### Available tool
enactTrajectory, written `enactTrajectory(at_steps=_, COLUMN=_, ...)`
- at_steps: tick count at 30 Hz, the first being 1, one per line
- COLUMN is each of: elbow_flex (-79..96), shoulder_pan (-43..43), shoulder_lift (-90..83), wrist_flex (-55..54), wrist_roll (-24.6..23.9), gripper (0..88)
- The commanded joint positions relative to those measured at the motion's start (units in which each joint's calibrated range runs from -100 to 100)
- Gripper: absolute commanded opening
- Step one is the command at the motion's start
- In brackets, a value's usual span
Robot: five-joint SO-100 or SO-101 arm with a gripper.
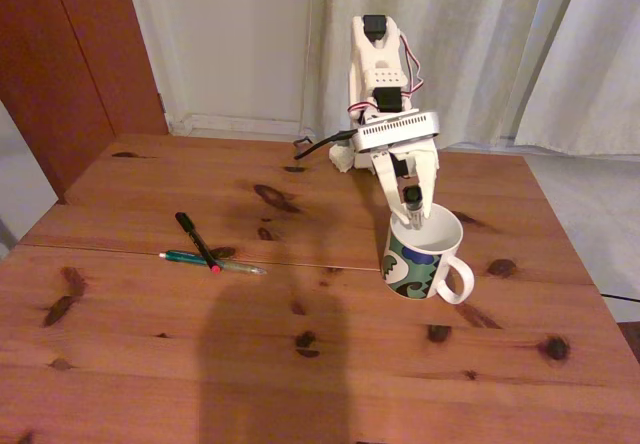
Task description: Clean up the desk and place the pens and markers into the cup
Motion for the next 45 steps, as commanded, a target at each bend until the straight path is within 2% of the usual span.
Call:
enactTrajectory(at_steps=1, elbow_flex=0.0, shoulder_pan=0.2, shoulder_lift=-0.5, wrist_flex=-3.9, wrist_roll=0.7, gripper=4.6)
enactTrajectory(at_steps=5, elbow_flex=0.2, shoulder_pan=1.2, shoulder_lift=-0.8, wrist_flex=-3.7, wrist_roll=1.8, gripper=13.2)
enactTrajectory(at_steps=17, elbow_flex=-0.3, shoulder_pan=2.1, shoulder_lift=-0.9, wrist_flex=-3.6, wrist_roll=1.7, gripper=13.0)
enactTrajectory(at_steps=23, elbow_flex=-9.5, shoulder_pan=8.2, shoulder_lift=-0.3, wrist_flex=-2.0, wrist_roll=1.9, gripper=13.0)
enactTrajectory(at_steps=27, elbow_flex=-19.3, shoulder_pan=15.8, shoulder_lift=1.9, wrist_flex=10.5, wrist_roll=2.3, gripper=13.0)
enactTrajectory(at_steps=32, elbow_flex=-33.4, shoulder_pan=23.2, shoulder_lift=9.1, wrist_flex=33.6, wrist_roll=7.6, gripper=13.0)
enactTrajectory(at_steps=35, elbow_flex=-39.0, shoulder_pan=27.4, shoulder_lift=13.4, wrist_flex=42.1, wrist_roll=9.2, gripper=13.0)
enactTrajectory(at_steps=45, elbow_flex=-45.8, shoulder_pan=35.5, shoulder_lift=25.4, wrist_flex=43.3, wrist_roll=10.6, gripper=13.0)
